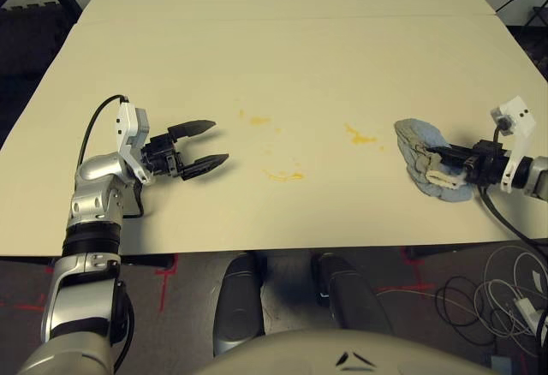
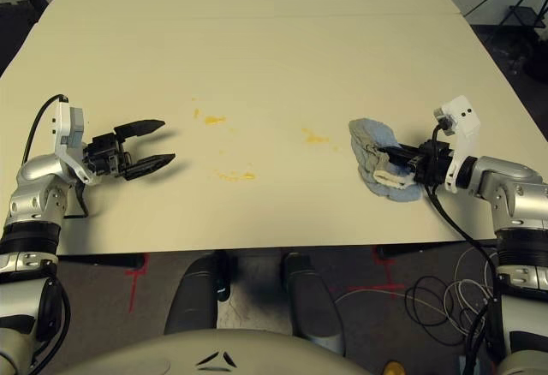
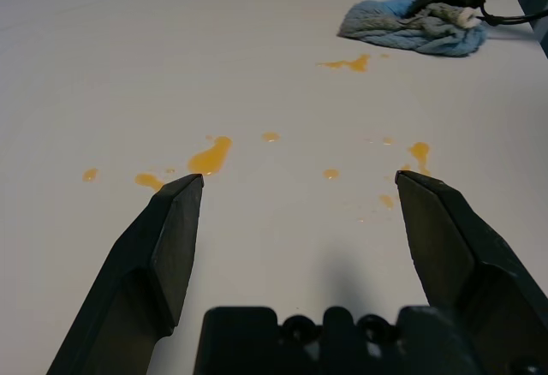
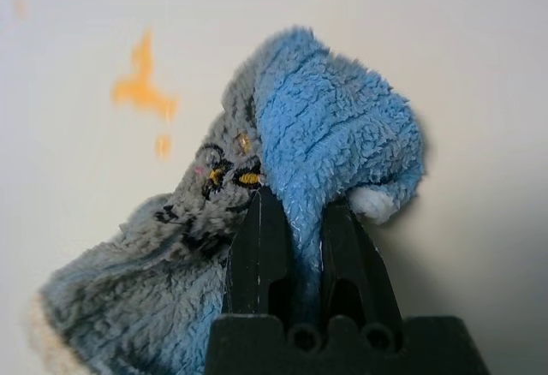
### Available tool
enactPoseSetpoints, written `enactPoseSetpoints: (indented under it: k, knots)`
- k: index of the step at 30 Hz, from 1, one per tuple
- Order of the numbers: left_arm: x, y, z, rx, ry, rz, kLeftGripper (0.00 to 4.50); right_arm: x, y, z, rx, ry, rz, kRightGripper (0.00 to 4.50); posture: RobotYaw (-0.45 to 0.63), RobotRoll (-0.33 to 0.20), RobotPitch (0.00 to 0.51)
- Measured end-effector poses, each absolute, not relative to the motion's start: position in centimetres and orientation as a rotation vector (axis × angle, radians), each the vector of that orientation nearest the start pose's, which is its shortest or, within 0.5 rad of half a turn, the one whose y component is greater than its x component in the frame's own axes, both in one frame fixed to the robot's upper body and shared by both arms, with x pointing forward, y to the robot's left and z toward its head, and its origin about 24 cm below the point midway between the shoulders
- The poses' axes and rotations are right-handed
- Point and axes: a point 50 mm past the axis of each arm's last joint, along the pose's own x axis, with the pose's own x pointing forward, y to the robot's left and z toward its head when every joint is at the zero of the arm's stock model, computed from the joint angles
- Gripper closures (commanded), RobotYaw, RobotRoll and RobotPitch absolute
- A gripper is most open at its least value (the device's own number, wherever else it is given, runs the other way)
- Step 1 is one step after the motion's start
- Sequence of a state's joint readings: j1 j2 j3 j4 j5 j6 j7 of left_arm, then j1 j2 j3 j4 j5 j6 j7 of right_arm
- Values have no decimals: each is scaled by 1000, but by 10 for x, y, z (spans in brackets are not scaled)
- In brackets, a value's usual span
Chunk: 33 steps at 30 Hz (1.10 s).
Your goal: Wipe the water off the table with a rag.
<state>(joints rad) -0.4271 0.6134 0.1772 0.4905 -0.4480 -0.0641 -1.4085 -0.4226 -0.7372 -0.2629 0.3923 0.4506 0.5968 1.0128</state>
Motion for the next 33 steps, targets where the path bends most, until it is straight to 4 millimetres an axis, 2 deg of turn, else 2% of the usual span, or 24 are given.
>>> enactPoseSetpoints:
  k: [5,12,18,27,33]
  knots:
    - [291,262,121,148,-71,-1108,0,301,-305,147,181,247,616,4383,84,0,203]
    - [290,265,118,142,-64,-1098,0,311,-303,145,205,266,602,4383,97,0,202]
    - [290,265,118,148,-68,-1096,0,325,-267,122,188,360,682,4384,99,0,201]
    - [289,268,119,161,-67,-1088,0,347,-214,115,184,348,796,4385,127,0,197]
    - [286,272,118,170,-56,-1078,0,354,-178,110,205,338,879,4386,153,0,197]
